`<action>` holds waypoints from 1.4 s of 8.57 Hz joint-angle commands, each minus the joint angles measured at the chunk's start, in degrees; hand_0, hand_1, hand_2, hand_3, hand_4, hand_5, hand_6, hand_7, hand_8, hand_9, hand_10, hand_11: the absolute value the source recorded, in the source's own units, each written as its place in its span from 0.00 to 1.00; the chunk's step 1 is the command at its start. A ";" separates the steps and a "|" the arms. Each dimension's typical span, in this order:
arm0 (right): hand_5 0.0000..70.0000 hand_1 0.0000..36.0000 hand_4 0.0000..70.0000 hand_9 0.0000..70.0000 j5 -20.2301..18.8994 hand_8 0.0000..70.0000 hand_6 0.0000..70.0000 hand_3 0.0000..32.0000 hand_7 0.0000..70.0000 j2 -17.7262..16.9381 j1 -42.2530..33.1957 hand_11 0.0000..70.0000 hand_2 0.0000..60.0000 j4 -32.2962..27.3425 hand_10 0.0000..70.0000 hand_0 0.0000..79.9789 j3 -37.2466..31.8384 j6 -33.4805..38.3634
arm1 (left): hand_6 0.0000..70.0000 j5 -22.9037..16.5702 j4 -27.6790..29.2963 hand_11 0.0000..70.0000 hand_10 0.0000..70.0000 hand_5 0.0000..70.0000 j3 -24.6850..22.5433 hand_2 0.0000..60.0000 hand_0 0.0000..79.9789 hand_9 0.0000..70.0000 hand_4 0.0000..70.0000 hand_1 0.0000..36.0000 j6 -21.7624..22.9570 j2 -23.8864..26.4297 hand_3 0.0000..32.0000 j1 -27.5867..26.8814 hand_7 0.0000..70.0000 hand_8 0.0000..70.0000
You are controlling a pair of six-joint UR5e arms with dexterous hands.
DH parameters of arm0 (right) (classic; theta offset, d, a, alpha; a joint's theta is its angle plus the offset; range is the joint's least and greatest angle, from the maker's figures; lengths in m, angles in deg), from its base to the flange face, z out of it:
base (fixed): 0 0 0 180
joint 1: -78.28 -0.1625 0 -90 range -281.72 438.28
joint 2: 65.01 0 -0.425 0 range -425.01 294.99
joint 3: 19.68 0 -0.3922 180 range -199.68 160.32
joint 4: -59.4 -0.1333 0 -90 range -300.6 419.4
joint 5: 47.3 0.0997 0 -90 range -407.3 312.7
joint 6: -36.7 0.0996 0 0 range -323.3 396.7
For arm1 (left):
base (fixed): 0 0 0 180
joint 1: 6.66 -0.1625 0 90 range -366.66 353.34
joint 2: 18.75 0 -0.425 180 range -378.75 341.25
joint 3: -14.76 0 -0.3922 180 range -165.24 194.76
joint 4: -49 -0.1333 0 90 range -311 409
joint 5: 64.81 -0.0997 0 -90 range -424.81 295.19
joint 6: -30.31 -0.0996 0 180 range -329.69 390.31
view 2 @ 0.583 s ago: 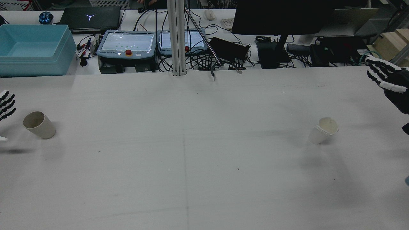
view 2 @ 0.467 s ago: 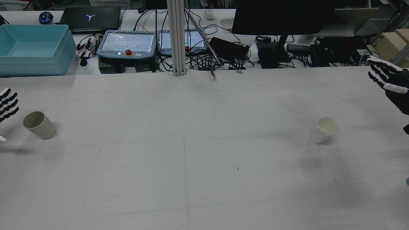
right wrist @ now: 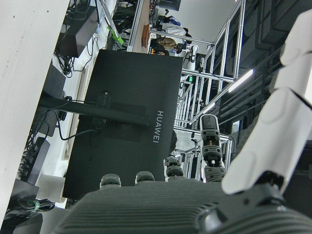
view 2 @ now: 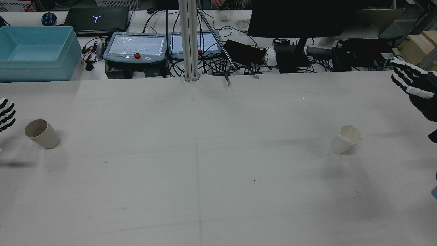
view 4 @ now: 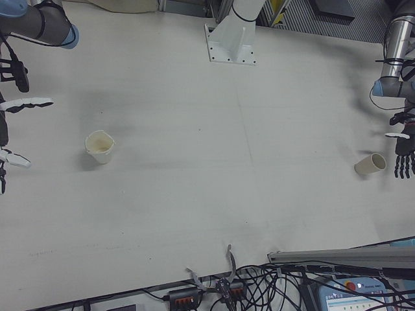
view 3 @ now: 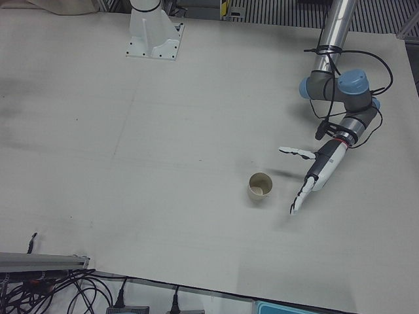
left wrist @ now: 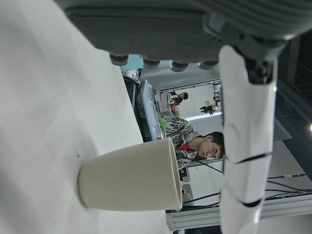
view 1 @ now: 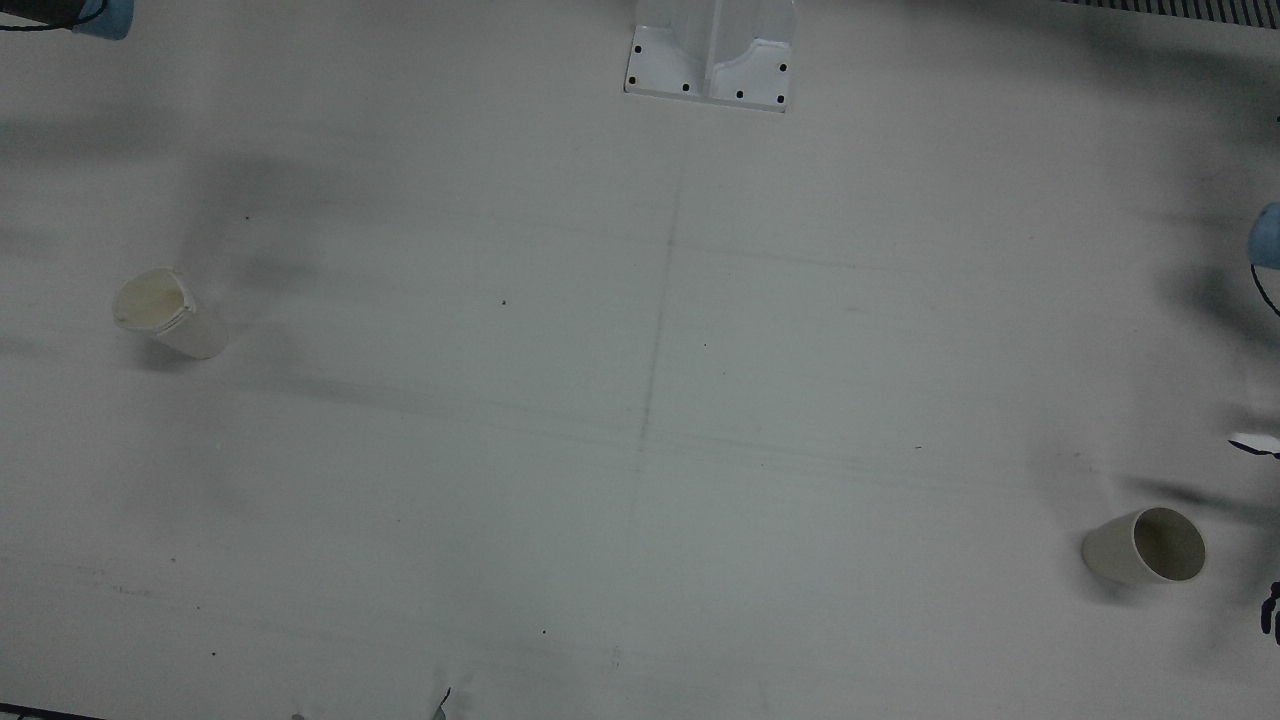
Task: Pour water
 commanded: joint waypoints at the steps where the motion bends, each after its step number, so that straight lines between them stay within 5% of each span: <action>1: 0.30 0.29 0.27 0.01 -0.11 0.00 0.09 0.00 0.13 1.01 0.28 0.00 0.20 0.09 0.00 0.57 0.13 -0.45 | 0.00 2.77 3.06 0.03 0.00 0.00 7.10 0.20 0.71 0.00 0.01 0.68 -2.95 2.64 0.10 -2.00 0.02 0.00; 2: 0.31 0.30 0.29 0.01 -0.11 0.00 0.10 0.00 0.14 1.10 0.45 0.00 0.21 0.09 0.00 0.57 0.13 -0.54 | 0.00 2.78 3.14 0.00 0.00 0.00 10.34 0.22 0.66 0.00 0.01 0.59 -3.48 5.61 0.09 -3.57 0.00 0.00; 6: 0.33 0.30 0.29 0.01 -0.20 0.01 0.10 0.00 0.15 1.01 0.28 0.00 0.23 0.09 0.00 0.57 0.30 -0.19 | 0.00 2.69 -0.54 0.00 0.00 0.00 6.43 0.27 0.51 0.00 0.06 0.28 -5.42 6.70 0.12 -7.10 0.00 0.00; 10: 0.33 0.31 0.28 0.01 -0.20 0.00 0.10 0.00 0.14 0.92 0.19 0.00 0.22 0.09 0.00 0.57 0.74 0.07 | 0.00 2.69 -3.00 0.00 0.00 0.00 5.54 0.24 0.62 0.00 0.05 0.51 -4.19 8.36 0.12 -7.19 0.01 0.00; 12: 0.33 0.32 0.28 0.01 -0.20 0.00 0.10 0.00 0.14 0.84 0.10 0.00 0.22 0.09 0.00 0.58 0.66 0.07 | 0.00 2.69 -3.36 0.01 0.00 0.00 5.54 0.23 0.72 0.00 0.04 0.73 -4.27 8.46 0.09 -7.19 0.03 0.00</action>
